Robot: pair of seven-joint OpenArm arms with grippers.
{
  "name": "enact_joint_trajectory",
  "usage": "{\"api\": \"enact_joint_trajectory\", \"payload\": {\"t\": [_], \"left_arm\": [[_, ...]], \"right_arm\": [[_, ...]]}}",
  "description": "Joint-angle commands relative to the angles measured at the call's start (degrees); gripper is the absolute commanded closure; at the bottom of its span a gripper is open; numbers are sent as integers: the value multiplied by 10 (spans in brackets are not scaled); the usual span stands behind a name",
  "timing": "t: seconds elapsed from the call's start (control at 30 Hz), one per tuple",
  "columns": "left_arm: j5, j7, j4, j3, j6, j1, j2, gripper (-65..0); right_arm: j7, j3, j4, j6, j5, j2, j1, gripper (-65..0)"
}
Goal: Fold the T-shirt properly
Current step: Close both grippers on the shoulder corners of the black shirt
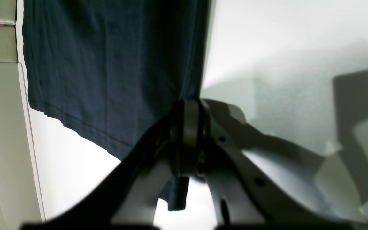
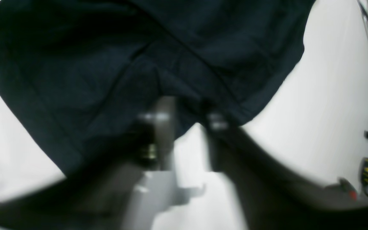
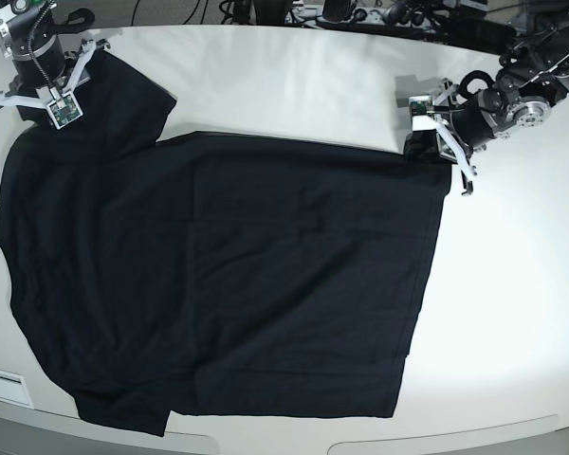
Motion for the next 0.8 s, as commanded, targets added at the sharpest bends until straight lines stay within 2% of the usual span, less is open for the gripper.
{"api": "enact_joint_trajectory", "payload": {"t": [0.0, 0.03, 0.1, 0.2, 0.43, 0.5, 0.57, 0.6, 0.63, 0.67, 0.73, 0.77], "left_arm": [[3, 19, 0, 0, -14, 1, -12, 0], [3, 19, 0, 0, -14, 1, -12, 0], [3, 19, 0, 0, -14, 2, -12, 0], [3, 19, 0, 0, -14, 2, -12, 0], [-12, 19, 0, 0, -16, 2, -10, 0], [-12, 19, 0, 0, -16, 2, -9, 0], [-12, 19, 0, 0, -16, 2, -9, 0], [-12, 19, 0, 0, -16, 2, -9, 0], [-12, 19, 0, 0, -16, 2, -9, 0], [-12, 19, 0, 0, -16, 2, -9, 0], [-12, 19, 0, 0, -16, 2, -10, 0], [-12, 19, 0, 0, -16, 2, -9, 0]], "right_arm": [[30, 4, -9, 5, -4, 7, 0, -396], [49, 4, -27, 14, -3, 7, 3, -423], [69, 3, -66, 27, -3, 7, 22, -424], [68, 1, -123, 31, -3, 11, 62, -424], [68, 1, -195, 34, 1, 45, 110, -423], [68, 1, -198, 58, 28, 52, 114, -422], [68, 0, -201, 96, 66, 53, 114, -415], [68, 0, -204, 114, 83, 53, 114, -386], [68, 0, -209, 124, 92, 53, 114, -322], [69, 0, -214, 123, 97, 53, 114, -232], [68, 0, -221, 100, 97, 53, 114, -30], [68, 0, -221, 83, 97, 53, 114, 0]]}}
